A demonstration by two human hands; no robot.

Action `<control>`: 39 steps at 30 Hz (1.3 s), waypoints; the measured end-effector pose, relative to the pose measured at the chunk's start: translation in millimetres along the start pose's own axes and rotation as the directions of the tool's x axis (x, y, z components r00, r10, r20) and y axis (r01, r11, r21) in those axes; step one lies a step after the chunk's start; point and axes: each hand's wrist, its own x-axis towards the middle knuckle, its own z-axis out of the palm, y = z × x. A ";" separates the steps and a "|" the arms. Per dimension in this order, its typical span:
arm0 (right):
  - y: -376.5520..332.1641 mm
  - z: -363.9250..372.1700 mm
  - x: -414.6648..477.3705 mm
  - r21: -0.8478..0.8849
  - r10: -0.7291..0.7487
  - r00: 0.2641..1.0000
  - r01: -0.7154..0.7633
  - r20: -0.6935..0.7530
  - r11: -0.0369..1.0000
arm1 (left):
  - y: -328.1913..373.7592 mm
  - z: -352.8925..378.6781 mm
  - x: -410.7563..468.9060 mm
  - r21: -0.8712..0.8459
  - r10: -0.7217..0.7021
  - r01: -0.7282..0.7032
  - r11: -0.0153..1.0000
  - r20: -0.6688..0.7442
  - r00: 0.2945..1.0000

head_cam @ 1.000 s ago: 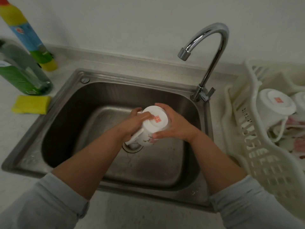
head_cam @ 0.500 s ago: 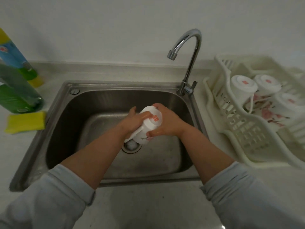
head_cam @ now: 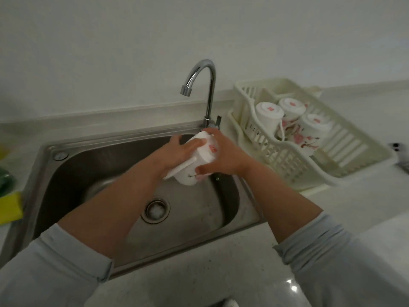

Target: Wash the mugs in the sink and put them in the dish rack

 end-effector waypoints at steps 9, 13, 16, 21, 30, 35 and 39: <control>5.5 -165.5 -39.5 0.127 0.130 0.953 -0.098 -0.273 0.987 | 134.5 63.5 -16.7 0.352 0.621 -0.580 0.735 -0.004 0.784; 27.3 -225.4 -60.7 0.035 0.249 0.914 -0.251 -0.320 0.967 | 159.8 117.2 4.2 0.502 0.730 -0.686 0.527 0.147 0.668; 52.1 -245.7 -67.4 -0.094 0.353 0.886 -0.396 -0.301 0.913 | 167.6 155.1 23.4 0.579 0.725 -0.676 0.455 0.200 0.659; 96.1 -230.8 -62.4 -0.149 0.509 0.844 -0.532 -0.169 0.834 | 161.5 193.2 49.4 0.786 0.610 -0.542 0.299 0.279 0.741; 133.8 -201.3 -41.5 -0.244 0.572 0.818 -0.567 -0.059 0.786 | 149.9 216.1 78.0 0.853 0.381 -0.432 0.292 0.310 0.871; 138.9 -192.3 -32.3 -0.248 0.569 0.818 -0.569 -0.079 0.784 | 148.9 215.4 94.1 0.873 0.312 -0.403 0.276 0.315 0.896; 139.9 -186.0 -31.5 -0.315 0.536 0.834 -0.547 -0.129 0.776 | 149.8 219.6 99.9 0.869 0.222 -0.376 0.321 0.317 0.922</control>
